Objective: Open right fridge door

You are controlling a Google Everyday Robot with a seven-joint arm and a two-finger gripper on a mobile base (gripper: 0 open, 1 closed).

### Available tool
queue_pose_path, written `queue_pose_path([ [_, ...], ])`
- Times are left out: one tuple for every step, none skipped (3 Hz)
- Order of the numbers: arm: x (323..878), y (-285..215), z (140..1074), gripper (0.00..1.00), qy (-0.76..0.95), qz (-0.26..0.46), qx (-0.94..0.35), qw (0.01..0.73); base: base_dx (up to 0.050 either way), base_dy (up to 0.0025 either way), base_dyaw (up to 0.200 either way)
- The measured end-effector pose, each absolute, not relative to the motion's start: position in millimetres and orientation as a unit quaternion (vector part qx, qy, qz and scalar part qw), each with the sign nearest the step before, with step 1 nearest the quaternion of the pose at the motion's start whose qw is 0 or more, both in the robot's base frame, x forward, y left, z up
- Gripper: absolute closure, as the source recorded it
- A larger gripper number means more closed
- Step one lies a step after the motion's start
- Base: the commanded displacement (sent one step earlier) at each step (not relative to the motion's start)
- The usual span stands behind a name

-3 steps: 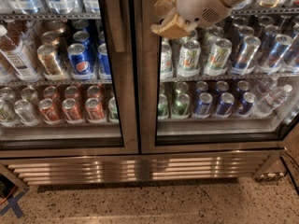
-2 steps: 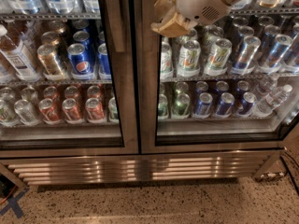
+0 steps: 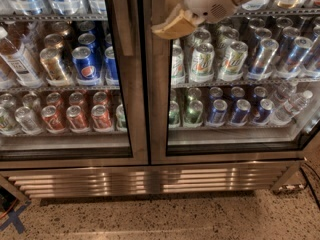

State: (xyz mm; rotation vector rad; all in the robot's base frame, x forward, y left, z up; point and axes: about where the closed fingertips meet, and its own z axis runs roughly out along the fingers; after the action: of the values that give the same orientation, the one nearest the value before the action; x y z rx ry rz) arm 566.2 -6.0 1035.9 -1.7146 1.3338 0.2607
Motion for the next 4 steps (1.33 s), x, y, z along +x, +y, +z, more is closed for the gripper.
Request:
queue_pose_path([
  [566.4, -0.1, 1039.2, 0.12, 0.52, 0.126, -0.698, 0.476, 0.0, 0.0, 0.0],
  [563.6, -3.5, 1038.3, 0.14, 0.52, 0.126, -0.698, 0.476, 0.0, 0.0, 0.0],
  [560.7, -2.9, 1037.2, 0.37, 0.52, 0.126, -0.698, 0.476, 0.0, 0.0, 0.0],
  [560.8, -2.9, 1037.2, 0.61, 0.52, 0.126, -0.698, 0.476, 0.0, 0.0, 0.0],
])
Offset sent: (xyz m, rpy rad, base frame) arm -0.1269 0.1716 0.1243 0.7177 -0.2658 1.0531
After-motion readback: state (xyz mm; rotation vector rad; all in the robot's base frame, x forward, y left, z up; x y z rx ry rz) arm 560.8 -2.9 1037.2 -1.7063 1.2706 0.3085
